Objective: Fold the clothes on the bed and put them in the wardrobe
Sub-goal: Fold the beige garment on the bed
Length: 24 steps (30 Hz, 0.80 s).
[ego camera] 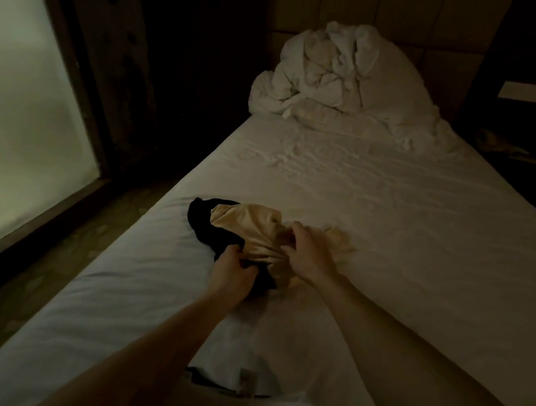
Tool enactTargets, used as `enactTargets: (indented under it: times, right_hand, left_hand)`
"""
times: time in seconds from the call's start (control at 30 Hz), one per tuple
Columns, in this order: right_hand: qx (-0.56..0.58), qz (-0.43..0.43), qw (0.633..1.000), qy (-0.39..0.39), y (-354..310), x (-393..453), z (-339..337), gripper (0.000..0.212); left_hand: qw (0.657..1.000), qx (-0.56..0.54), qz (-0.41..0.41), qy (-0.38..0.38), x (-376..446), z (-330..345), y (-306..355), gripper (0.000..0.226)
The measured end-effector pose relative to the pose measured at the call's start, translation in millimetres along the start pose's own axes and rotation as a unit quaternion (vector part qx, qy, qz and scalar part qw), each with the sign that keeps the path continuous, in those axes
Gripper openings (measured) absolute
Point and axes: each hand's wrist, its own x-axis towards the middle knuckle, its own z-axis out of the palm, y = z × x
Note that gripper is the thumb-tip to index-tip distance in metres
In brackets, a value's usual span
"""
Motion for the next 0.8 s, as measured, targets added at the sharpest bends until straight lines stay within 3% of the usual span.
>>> enactTargets:
  times: [0.07,0.17,0.33,0.37,0.43,0.5,0.57,0.63,0.7,0.8]
  right_hand:
    - [-0.029,-0.010,0.999,0.024,1.0,0.9,5.5,0.008]
    - [0.000,0.001,0.999,0.050,1.9,3.4,8.2,0.012]
    - [0.204,0.021,0.958,0.199,-15.1,-6.8,-37.2,0.014]
    - [0.248,0.029,0.945,0.210,-21.0,-12.5,-52.9,0.016]
    - [0.308,0.045,0.926,0.214,-34.7,-23.9,-85.8,0.023]
    - [0.339,0.056,0.918,0.197,-47.8,-34.9,-116.7,0.030]
    - [0.362,0.069,0.915,0.165,-62.2,-48.8,-146.8,0.031]
    - [0.382,0.083,0.909,0.145,-76.3,-70.4,-178.5,0.029]
    - [0.404,0.092,0.899,0.140,-90.4,-97.0,-214.5,0.028]
    - [0.432,0.111,0.879,0.170,-106.4,-140.0,-272.0,0.028]
  left_hand:
    - [0.998,-0.020,-0.037,0.043,1.0,-0.6,1.3,0.025]
    - [0.996,-0.056,-0.057,0.030,8.2,-1.0,-3.3,0.008]
    - [0.997,-0.067,-0.007,0.046,7.4,-0.2,-1.1,0.011]
    - [0.996,-0.064,0.010,0.054,2.5,-0.7,3.3,0.015]
    - [0.996,-0.017,0.061,0.064,-10.4,-2.1,13.6,0.046]
    - [0.991,0.038,0.120,0.044,-31.6,-4.3,35.2,0.083]
    - [0.980,0.045,0.196,0.010,-59.1,-8.5,66.2,0.099]
    - [0.961,0.067,0.265,-0.032,-83.9,-13.3,100.4,0.089]
    - [0.944,0.099,0.304,-0.078,-110.1,-19.6,133.0,0.059]
    - [0.946,-0.021,0.307,-0.100,-156.4,-32.3,170.0,0.017]
